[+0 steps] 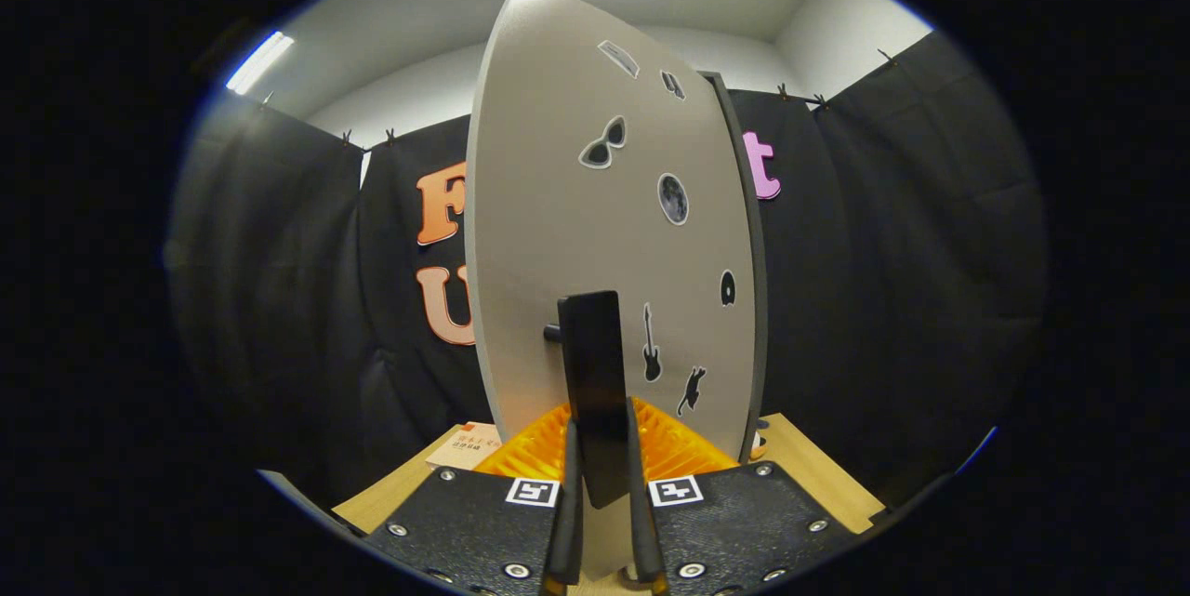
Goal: Open the shoe cabinet door, grab the shoes and put them into the shoe cabinet, then close the shoe cabinet door.
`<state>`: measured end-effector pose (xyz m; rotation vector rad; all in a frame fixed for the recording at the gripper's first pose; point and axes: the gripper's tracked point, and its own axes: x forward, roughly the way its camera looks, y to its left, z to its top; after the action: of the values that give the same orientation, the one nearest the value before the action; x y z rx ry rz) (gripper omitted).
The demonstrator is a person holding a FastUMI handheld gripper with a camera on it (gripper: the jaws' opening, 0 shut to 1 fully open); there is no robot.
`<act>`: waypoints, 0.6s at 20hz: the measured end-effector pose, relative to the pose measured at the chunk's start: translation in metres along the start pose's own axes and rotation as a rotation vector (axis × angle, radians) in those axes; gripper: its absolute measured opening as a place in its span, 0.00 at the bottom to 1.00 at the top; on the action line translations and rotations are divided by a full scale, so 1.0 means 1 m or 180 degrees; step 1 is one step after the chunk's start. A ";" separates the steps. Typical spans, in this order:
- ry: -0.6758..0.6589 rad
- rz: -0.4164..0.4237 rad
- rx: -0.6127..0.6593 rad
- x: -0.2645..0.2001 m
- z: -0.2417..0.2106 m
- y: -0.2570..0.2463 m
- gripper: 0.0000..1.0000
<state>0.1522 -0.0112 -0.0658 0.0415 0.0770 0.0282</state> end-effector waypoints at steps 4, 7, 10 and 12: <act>-0.0015 0.0054 0.0068 -0.015 0.004 -0.038 0.21; -0.0016 0.0009 0.0112 -0.026 0.004 -0.061 0.21; -0.0041 -0.0088 0.0114 -0.038 0.007 -0.089 0.18; -0.0058 -0.0181 0.0141 -0.044 0.008 -0.105 0.16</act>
<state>0.1118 -0.1172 -0.0592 0.0837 0.0606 -0.0307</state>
